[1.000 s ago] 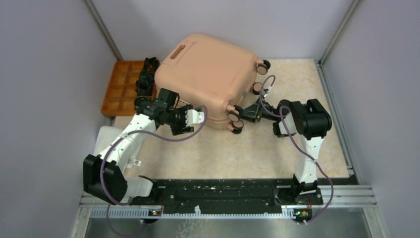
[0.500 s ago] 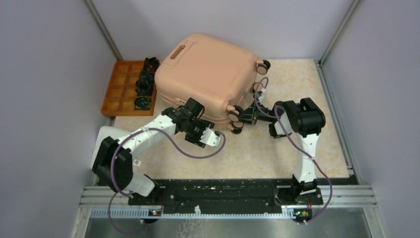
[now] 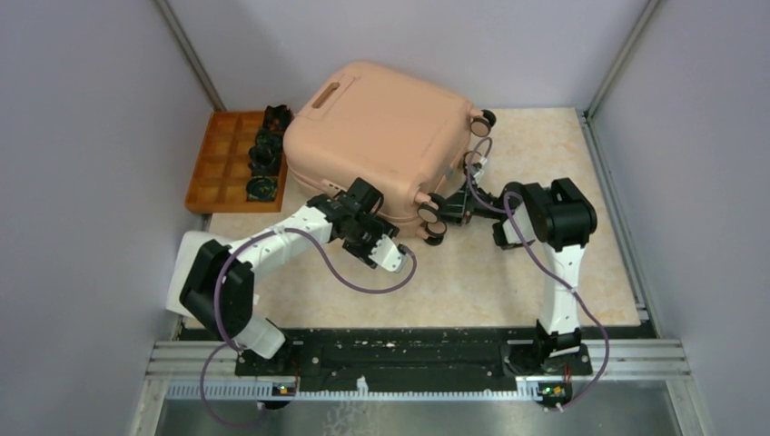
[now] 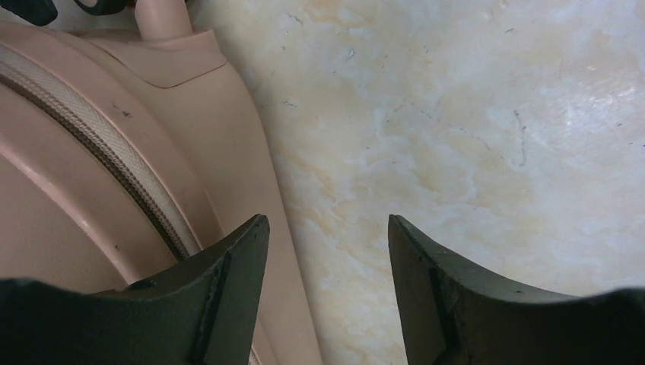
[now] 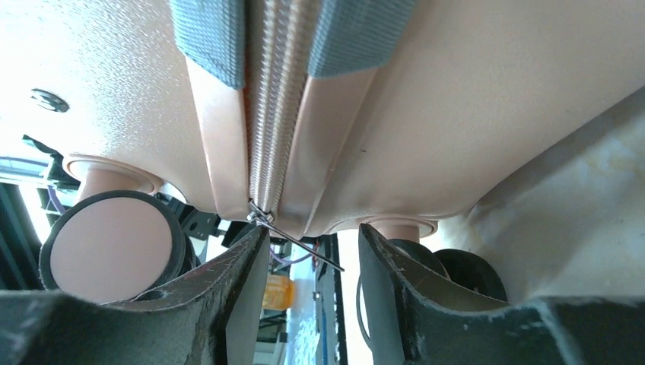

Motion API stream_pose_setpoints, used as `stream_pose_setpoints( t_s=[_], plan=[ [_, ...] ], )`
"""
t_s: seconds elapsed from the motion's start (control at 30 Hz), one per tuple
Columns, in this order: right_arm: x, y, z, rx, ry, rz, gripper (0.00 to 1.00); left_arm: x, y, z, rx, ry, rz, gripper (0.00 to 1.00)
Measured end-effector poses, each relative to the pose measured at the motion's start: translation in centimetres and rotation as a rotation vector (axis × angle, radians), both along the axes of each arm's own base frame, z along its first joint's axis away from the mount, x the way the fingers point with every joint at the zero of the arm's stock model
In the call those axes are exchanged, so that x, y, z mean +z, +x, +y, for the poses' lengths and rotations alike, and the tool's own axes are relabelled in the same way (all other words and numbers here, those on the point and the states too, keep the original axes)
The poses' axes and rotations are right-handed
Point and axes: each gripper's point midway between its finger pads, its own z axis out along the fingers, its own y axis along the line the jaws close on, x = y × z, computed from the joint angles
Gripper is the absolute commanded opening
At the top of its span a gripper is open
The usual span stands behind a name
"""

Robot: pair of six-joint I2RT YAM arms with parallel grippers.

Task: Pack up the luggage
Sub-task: Zip the luggage at the center of the board.

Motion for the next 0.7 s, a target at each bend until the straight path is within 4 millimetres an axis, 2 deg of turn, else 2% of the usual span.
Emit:
stream_pose_setpoints(
  t_s=[0.2, 0.3, 0.43, 0.53, 0.7],
  plan=[
    [0.5, 0.3, 0.0, 0.017, 0.002, -0.026, 0.43, 0.2, 0.6, 0.1, 0.003, 0.008, -0.029, 0.65],
    [0.6, 0.3, 0.1, 0.026, 0.003, -0.035, 0.39, 0.2, 0.7, 0.3, 0.009, 0.018, -0.037, 0.65],
    [0.6, 0.2, 0.0, 0.032, 0.003, -0.036, 0.22, 0.3, 1.1, 0.2, 0.017, 0.017, -0.054, 0.62],
    [0.6, -0.3, 0.0, 0.042, 0.002, -0.034, 0.00, 0.7, 1.7, -0.2, 0.022, 0.002, -0.083, 0.60],
    [1.6, -1.0, -0.1, 0.052, 0.009, -0.062, 0.00, 0.7, 1.7, -0.5, 0.009, -0.001, -0.086, 0.59]
  ],
)
